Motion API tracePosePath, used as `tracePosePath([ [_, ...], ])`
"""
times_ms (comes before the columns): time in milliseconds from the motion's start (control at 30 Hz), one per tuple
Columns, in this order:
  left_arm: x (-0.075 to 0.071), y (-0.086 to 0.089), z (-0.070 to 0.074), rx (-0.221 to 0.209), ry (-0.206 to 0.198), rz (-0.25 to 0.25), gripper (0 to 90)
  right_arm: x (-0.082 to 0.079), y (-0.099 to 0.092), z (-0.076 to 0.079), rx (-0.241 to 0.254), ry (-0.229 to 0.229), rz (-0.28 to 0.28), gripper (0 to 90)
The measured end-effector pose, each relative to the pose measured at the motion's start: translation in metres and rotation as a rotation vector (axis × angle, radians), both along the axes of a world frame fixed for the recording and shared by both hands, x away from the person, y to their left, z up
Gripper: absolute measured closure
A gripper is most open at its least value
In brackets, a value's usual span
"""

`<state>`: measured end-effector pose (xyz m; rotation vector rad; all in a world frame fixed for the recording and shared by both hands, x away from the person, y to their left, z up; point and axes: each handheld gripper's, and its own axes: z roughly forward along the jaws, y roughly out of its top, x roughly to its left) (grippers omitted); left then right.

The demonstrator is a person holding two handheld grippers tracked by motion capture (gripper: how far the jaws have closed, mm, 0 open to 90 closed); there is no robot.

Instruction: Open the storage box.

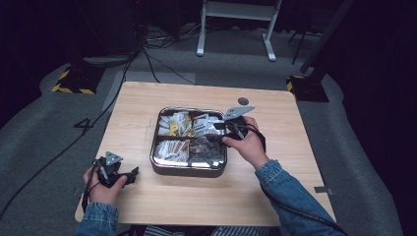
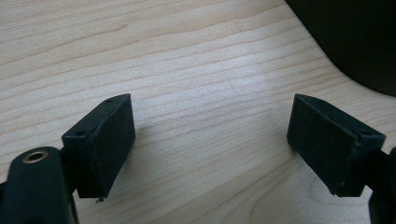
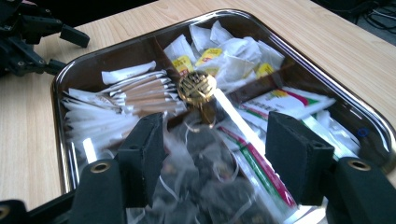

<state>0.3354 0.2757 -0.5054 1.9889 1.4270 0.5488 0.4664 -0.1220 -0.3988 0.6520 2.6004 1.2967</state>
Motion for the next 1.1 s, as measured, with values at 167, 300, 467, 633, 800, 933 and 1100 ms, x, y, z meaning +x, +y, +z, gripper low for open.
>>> tracePosePath([
  [167, 0.0, 0.001, 0.0, -0.004, 0.005, -0.008, 16.5, 0.008, 0.019, -0.005, -0.015, 0.021, 0.02, 39.6],
  [300, 0.0, 0.001, 0.0, -0.004, 0.002, -0.006, 16.6, 0.014, 0.03, -0.014, -0.011, 0.039, 0.019, 40.3],
  [467, 0.0, 0.001, 0.0, -0.004, 0.001, -0.006, 16.6, 0.022, 0.037, -0.022, 0.003, 0.086, 0.011, 42.3],
  [633, 0.0, 0.001, 0.0, -0.005, 0.005, -0.008, 16.5, 0.025, 0.047, -0.025, -0.002, 0.078, 0.022, 44.4],
  [800, 0.001, 0.001, 0.0, -0.007, 0.002, -0.012, 16.5, 0.026, 0.057, -0.03, 0.022, 0.088, 0.015, 48.0],
  [933, 0.001, 0.001, 0.0, -0.007, 0.004, -0.012, 16.5, 0.028, 0.063, -0.033, -0.002, 0.082, 0.011, 49.9],
  [1100, 0.002, 0.001, 0.0, -0.004, 0.001, -0.011, 16.5, 0.03, 0.068, -0.04, -0.033, 0.082, 0.004, 54.8],
])
